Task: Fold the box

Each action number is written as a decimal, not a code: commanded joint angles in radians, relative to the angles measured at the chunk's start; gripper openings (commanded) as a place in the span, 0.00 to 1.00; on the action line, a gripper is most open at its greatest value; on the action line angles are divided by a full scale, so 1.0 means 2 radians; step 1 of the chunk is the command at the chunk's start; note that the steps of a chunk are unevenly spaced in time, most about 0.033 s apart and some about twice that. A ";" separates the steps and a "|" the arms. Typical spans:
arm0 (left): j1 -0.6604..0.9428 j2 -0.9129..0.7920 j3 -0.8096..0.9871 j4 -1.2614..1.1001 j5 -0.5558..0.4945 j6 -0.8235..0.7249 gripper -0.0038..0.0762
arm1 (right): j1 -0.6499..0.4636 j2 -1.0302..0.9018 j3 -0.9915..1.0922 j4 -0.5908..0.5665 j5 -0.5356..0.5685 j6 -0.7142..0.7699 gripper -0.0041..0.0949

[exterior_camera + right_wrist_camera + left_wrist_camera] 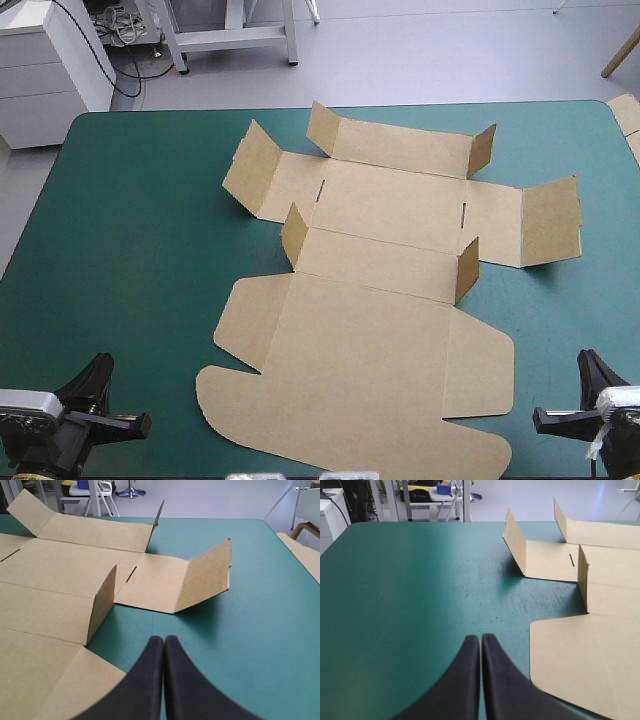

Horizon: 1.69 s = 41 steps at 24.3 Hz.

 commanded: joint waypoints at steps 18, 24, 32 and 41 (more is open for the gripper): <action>-0.001 -0.006 -0.014 -0.010 -0.038 0.000 0.04 | 0.002 -0.010 -0.012 0.016 -0.043 -0.024 0.98; -0.001 -0.006 -0.014 -0.010 -0.038 0.000 0.04 | 0.002 0.000 -0.016 0.017 -0.034 -0.025 0.96; -0.001 -0.006 -0.014 -0.010 -0.038 0.000 0.04 | 0.002 0.118 -0.072 0.022 -0.001 -0.025 0.96; -0.001 -0.006 -0.014 -0.010 -0.038 0.000 0.04 | 0.002 0.295 -0.188 0.115 0.009 -0.023 0.95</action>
